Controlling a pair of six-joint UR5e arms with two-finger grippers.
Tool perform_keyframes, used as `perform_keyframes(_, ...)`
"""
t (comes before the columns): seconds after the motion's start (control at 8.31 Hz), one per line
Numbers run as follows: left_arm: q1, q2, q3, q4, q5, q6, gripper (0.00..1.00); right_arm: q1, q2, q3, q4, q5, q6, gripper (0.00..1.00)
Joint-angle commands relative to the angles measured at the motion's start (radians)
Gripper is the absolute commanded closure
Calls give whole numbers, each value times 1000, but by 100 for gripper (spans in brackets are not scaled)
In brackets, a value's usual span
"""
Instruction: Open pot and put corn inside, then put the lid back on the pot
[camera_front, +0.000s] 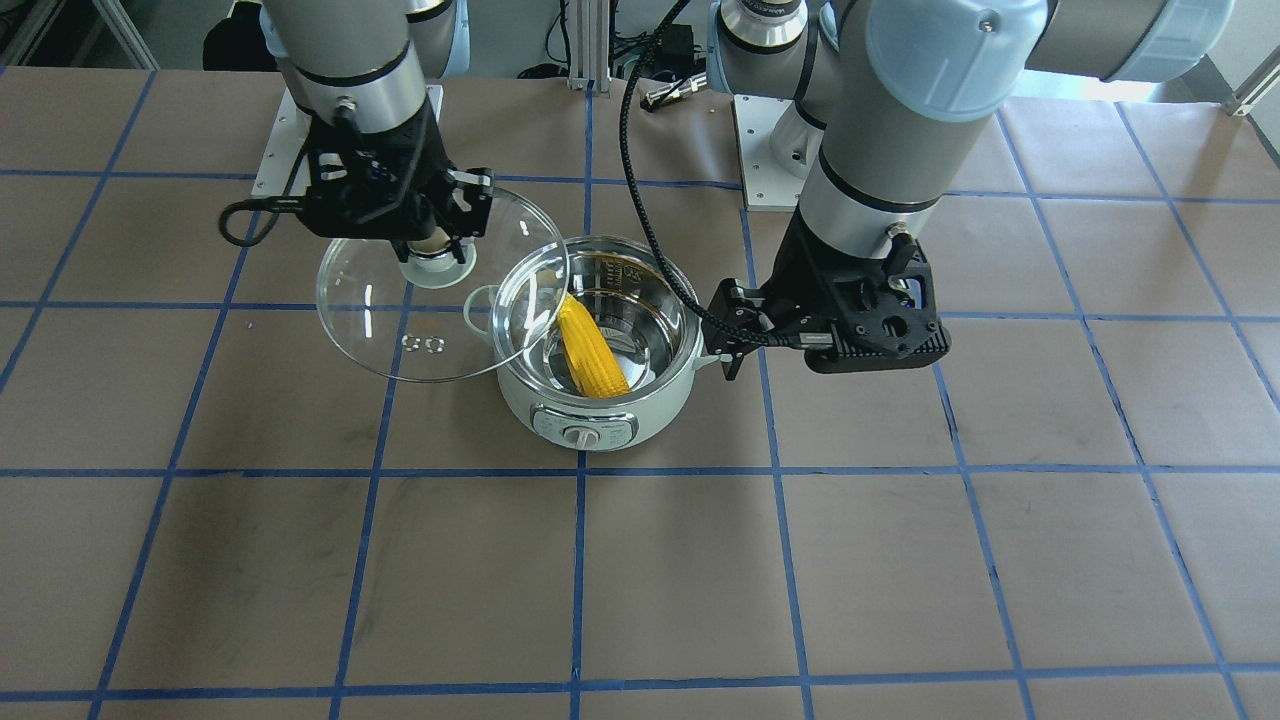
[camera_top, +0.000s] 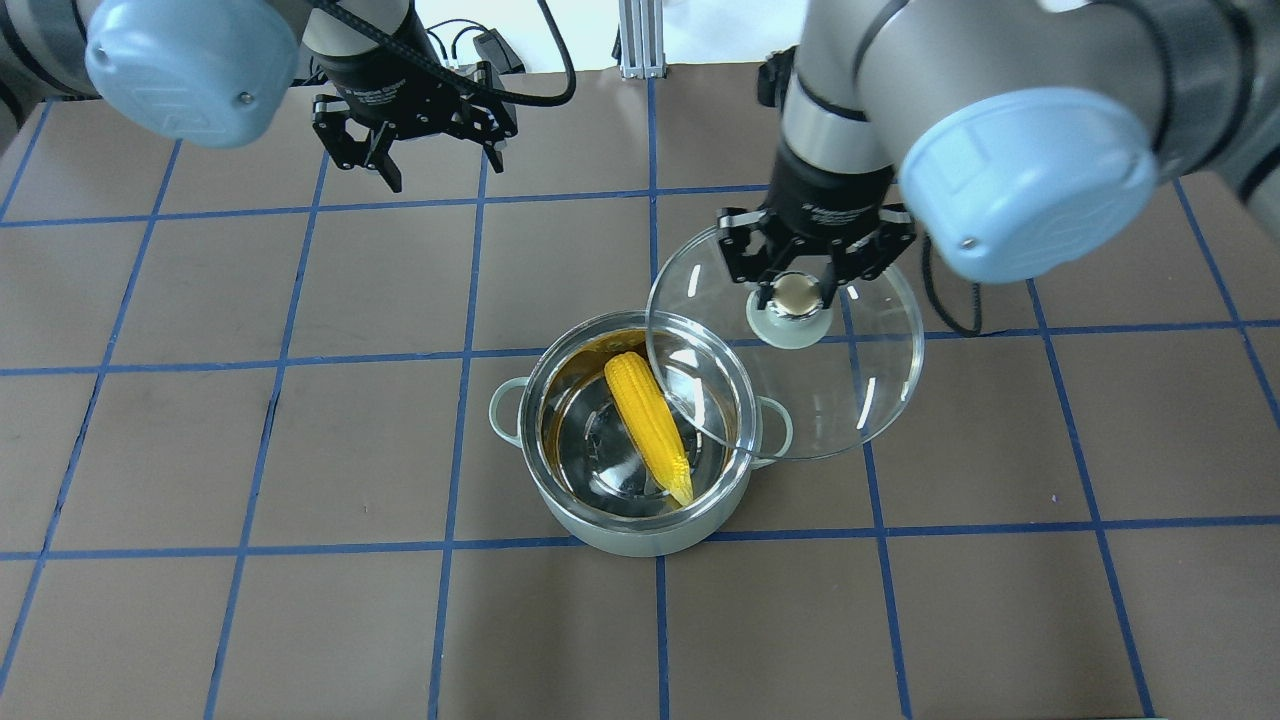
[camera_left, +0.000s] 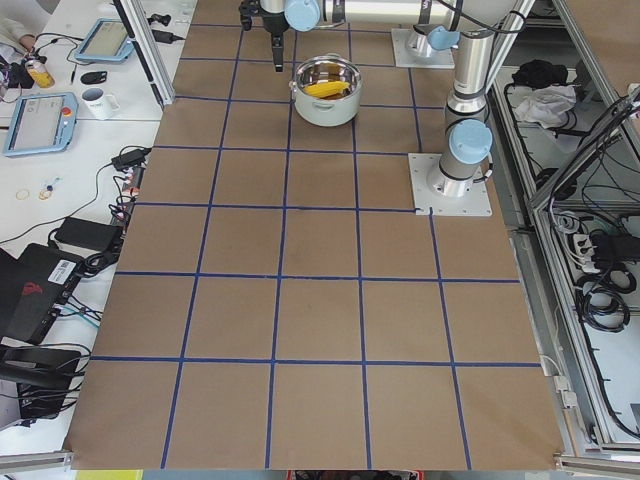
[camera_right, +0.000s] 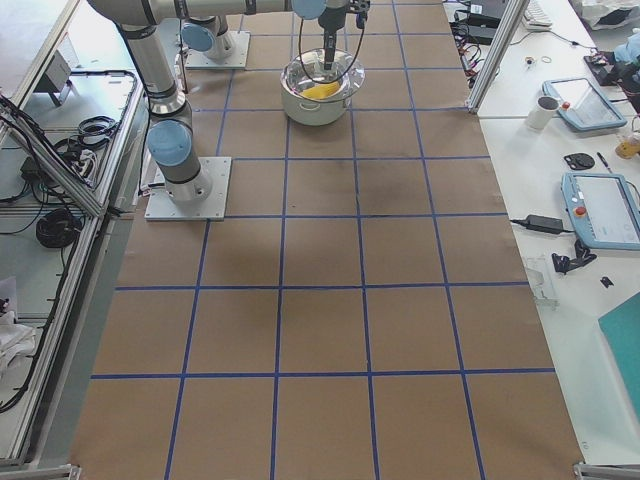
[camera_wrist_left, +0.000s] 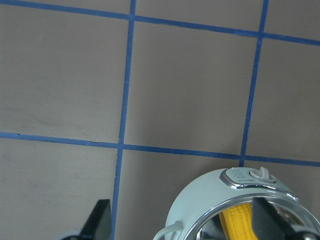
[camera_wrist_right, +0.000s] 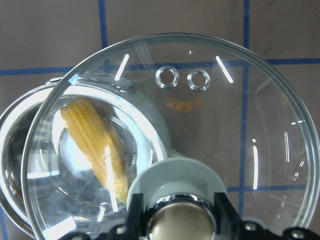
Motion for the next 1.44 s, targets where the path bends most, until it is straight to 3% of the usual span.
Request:
perform_keyframes(0.0,30,52,0,-33,6,4,0,217,125,0,-137,-7,200,79)
perform_keyframes(0.72,42,69,-29,-38,5,18,0,258,183,10,-154,4,247,79)
perform_keyframes(0.96,41,73,-40,-39,93,224,0,258,183,15,-150,1,247,79)
perform_keyframes(1.08,44,75,-40,-41,136,240,0,258,183,26,-151,1,247,79)
perform_keyframes(1.32,85,76,-37,-43,131,251,0,259,183,29,-162,4,247,79)
